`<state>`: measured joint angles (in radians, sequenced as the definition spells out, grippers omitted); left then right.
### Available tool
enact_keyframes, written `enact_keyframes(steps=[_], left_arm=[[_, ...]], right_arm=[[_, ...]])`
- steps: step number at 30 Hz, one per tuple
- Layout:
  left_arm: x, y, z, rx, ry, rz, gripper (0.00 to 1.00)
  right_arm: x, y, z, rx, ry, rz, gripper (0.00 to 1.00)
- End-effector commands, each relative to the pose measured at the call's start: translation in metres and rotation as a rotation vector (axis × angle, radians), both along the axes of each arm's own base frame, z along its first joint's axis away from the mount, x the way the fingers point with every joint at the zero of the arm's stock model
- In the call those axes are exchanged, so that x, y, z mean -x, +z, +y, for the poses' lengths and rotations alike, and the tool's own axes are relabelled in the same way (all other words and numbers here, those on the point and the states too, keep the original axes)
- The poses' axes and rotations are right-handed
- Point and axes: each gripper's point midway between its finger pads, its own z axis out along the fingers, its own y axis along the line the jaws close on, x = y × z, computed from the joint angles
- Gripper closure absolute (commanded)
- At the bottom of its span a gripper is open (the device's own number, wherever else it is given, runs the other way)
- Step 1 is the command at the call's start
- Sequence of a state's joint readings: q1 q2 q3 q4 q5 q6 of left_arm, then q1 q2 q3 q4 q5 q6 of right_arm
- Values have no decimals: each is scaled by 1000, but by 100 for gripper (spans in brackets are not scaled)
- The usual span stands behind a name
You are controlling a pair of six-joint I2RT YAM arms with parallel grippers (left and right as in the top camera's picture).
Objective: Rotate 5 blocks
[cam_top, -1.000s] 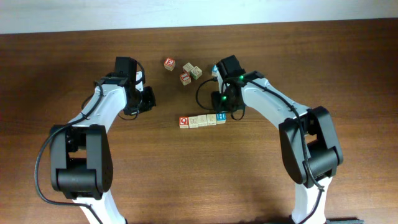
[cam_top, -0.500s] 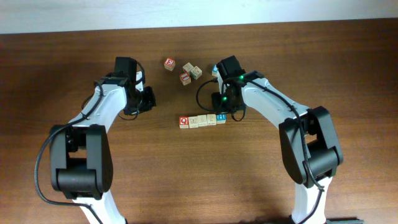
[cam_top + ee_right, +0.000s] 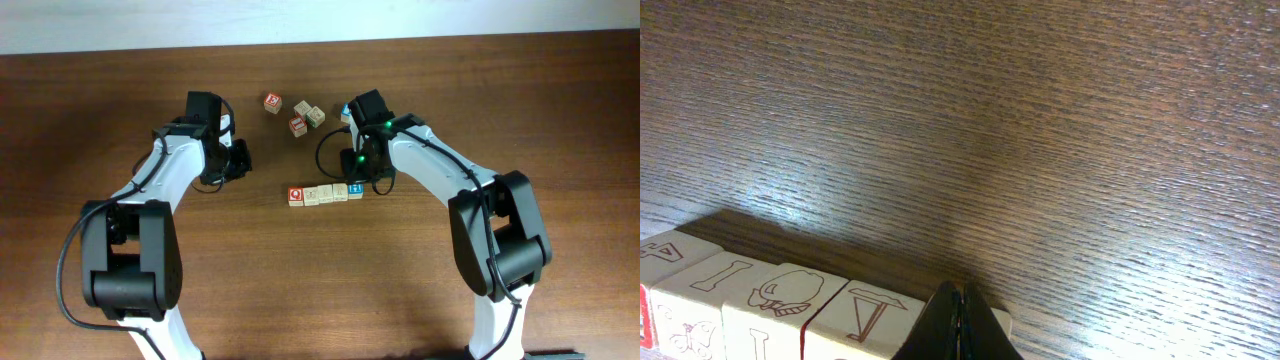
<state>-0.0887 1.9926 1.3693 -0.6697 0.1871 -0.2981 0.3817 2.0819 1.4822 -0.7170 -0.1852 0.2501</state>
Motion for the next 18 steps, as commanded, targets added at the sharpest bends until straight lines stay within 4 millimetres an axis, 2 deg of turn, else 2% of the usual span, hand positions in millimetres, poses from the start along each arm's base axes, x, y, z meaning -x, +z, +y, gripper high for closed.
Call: enact_keyframes(steps=[1,18], left_arm=[[-4,9,-4,13,-21,-25,91],[-4,9,-8,16,-29,-26,92]], right_arm=[[5,-5,2,5,18,13,95],[7,-5,7,5,53,7,95]])
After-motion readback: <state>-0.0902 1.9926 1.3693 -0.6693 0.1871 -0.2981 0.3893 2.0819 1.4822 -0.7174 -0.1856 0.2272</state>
